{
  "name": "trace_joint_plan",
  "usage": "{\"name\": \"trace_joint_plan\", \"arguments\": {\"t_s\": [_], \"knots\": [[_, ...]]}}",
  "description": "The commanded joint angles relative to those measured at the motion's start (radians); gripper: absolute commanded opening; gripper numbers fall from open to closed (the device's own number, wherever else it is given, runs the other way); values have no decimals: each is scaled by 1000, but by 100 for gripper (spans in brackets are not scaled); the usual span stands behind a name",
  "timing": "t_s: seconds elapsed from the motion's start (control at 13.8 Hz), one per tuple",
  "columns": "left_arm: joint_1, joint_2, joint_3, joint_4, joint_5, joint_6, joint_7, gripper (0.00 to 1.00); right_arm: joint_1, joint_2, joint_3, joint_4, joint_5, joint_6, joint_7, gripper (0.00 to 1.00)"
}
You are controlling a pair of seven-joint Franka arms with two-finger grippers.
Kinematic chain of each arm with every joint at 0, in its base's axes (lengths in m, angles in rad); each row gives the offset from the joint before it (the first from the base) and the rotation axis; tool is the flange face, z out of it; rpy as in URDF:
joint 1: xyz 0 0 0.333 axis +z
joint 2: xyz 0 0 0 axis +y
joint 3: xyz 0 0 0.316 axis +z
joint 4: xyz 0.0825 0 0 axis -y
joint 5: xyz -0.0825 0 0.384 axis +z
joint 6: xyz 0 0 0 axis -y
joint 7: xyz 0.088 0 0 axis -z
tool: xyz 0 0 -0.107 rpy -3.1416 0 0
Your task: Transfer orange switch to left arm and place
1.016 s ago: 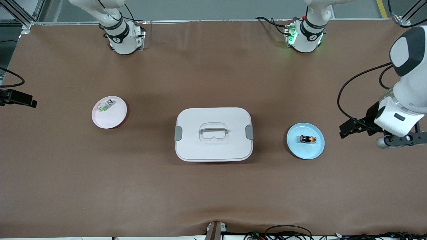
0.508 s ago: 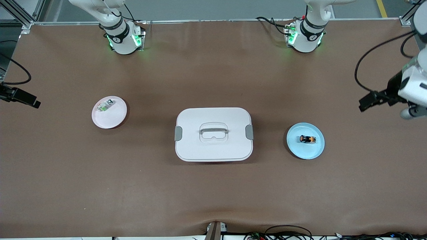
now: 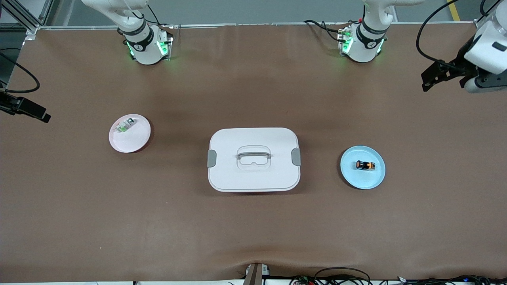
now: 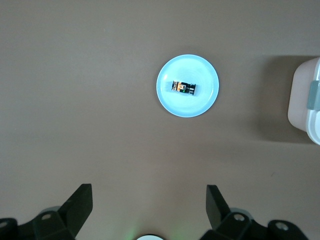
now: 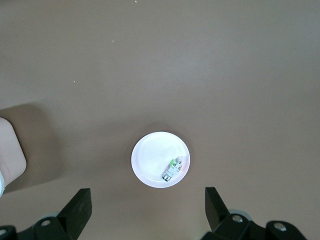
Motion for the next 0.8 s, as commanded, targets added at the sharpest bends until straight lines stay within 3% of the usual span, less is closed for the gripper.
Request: {"name": "trace_joint_plan", "arguments": {"t_s": [0.0, 0.44, 0.73], "knots": [[-25, -44, 27, -41, -16, 6, 26, 100, 5, -57, -5, -70, 16, 27, -34, 100], [-7, -16, 29, -14, -52, 20, 62, 100, -3, -123, -31, -161, 111, 43, -175, 100], [-10, 27, 30, 0, -50, 34, 67, 100, 2, -132, -42, -166, 113, 50, -241, 100]]}}
